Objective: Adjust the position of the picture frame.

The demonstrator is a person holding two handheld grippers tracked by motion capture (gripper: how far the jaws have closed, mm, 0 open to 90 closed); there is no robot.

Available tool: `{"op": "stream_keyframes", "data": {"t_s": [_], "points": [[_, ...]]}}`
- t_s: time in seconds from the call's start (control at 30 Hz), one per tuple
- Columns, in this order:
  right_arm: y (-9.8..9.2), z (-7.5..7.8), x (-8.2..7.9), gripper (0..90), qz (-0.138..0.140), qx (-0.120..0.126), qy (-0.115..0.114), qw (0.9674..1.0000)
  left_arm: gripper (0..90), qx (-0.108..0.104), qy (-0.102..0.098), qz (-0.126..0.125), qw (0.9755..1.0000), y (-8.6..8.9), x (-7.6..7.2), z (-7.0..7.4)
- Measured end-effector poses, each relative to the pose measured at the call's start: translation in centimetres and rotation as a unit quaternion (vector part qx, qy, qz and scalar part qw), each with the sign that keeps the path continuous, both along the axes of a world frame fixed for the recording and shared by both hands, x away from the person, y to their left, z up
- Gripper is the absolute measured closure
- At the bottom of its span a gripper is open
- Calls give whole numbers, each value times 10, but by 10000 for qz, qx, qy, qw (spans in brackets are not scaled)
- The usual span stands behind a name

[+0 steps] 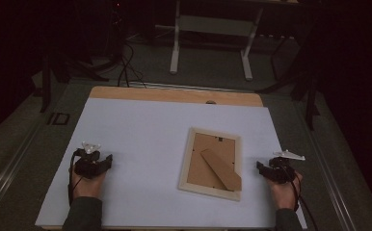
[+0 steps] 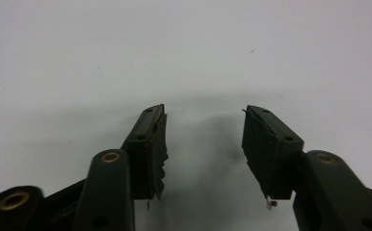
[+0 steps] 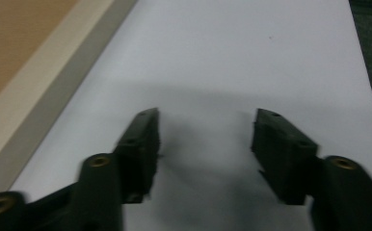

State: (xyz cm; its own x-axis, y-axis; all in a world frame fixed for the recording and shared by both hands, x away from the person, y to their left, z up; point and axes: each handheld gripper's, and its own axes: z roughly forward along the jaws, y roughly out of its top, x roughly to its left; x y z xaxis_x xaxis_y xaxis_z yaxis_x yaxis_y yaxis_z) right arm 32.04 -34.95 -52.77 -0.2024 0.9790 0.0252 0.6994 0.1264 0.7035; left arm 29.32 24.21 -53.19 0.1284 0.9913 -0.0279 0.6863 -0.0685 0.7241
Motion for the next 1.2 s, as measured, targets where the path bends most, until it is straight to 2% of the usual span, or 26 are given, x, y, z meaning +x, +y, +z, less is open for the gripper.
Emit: {"op": "stream_keyframes", "data": {"t_s": [0.03,0.1,0.17,0.33,0.53,0.67,0.8,0.87,0.93,1.03,1.2], "points": [[1,1,-1,501,67,-11,-33,10000,523,0,0,0,10000,0,0,0],[3,4,-3,533,209,-33,-106,9997,524,-149,-17,-82,9999,-1,-2,5],[6,6,-5,561,297,-45,-190,9994,524,-104,-80,-138,9998,-3,-4,6],[11,9,-7,566,536,-17,-235,9983,504,-266,-131,-135,9995,-2,-5,11],[15,10,-7,562,624,-9,-242,9978,475,-208,-116,-156,9996,-2,-5,13],[16,12,-9,579,645,1,-295,9975,484,-173,-4,-225,9996,-4,-2,10],[18,13,-10,655,734,-32,-290,9969,500,-204,-35,-225,9995,-5,-2,10],[20,12,-10,719,791,-64,-267,9965,513,-191,-20,-216,9996,-5,-3,10],[23,11,-9,808,872,-75,-221,9959,523,-232,-53,-214,9995,-4,-2,11],[27,11,-9,892,958,-98,-189,9952,527,-267,-127,-183,9994,-2,-4,13],[32,7,-7,897,1091,-61,-82,9940,522,-317,-203,-67,9993,2,-5,14]]}}
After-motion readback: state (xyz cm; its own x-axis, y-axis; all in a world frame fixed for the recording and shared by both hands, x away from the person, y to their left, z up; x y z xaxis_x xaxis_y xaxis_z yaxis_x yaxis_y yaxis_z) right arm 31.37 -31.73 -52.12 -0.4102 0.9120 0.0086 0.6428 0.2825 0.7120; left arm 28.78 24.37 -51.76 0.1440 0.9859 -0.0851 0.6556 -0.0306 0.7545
